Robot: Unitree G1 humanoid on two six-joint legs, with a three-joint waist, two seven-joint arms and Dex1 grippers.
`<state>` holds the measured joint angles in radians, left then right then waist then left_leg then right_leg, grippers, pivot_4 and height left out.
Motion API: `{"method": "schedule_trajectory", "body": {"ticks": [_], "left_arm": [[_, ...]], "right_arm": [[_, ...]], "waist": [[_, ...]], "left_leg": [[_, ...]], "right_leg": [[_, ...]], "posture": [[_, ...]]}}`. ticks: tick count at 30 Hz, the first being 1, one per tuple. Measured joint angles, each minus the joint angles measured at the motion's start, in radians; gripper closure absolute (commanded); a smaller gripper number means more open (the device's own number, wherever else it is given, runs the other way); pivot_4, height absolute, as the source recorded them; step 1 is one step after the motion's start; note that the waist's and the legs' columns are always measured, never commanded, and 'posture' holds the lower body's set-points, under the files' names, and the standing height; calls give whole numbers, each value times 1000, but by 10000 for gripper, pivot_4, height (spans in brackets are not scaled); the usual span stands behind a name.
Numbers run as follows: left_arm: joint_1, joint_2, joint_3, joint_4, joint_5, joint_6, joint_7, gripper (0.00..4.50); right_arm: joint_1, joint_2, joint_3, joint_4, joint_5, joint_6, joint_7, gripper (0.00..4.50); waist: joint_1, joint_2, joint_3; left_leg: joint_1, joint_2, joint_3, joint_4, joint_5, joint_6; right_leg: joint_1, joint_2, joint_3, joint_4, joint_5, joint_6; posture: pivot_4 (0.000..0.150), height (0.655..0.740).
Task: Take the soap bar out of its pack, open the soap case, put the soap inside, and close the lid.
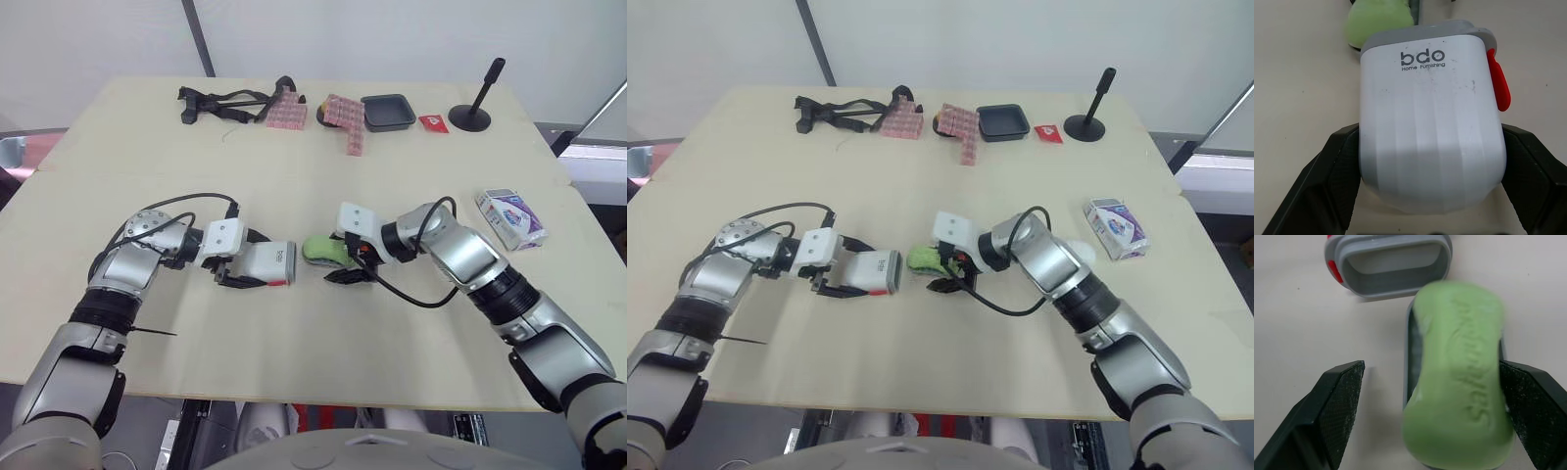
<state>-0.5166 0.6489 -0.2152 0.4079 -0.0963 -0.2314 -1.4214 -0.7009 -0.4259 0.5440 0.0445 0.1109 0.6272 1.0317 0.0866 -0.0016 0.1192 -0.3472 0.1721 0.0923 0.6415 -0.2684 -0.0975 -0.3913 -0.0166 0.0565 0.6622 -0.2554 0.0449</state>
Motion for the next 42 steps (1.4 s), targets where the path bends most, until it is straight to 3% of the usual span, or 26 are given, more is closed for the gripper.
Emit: {"method": "schedule_trajectory", "body": {"ticks": [16, 28, 42], "left_arm": [[10, 5, 1, -11, -1, 0, 7, 10319], [11, 11, 0, -16, -1, 2, 7, 10319], [11, 12, 0, -16, -1, 4, 9, 10319]], "right_arm": [[-4, 21, 0, 47, -52, -77, 12, 0], [-4, -4, -7, -83, -43, 28, 28, 0], [-41, 34, -52, -8, -43, 27, -7, 0]], "waist": [[-5, 0, 0], [-5, 0, 0], [-5, 0, 0]], "left_leg": [[1, 0, 0, 0, 0, -1], [1, 0, 0, 0, 0, -1], [1, 0, 0, 0, 0, -1]], "right_leg": [[0, -1, 0, 1, 0, 0], [0, 0, 0, 1, 0, 0], [0, 0, 0, 1, 0, 0]], "posture": [[1500, 7400], [1500, 7400], [1500, 7400]]}}
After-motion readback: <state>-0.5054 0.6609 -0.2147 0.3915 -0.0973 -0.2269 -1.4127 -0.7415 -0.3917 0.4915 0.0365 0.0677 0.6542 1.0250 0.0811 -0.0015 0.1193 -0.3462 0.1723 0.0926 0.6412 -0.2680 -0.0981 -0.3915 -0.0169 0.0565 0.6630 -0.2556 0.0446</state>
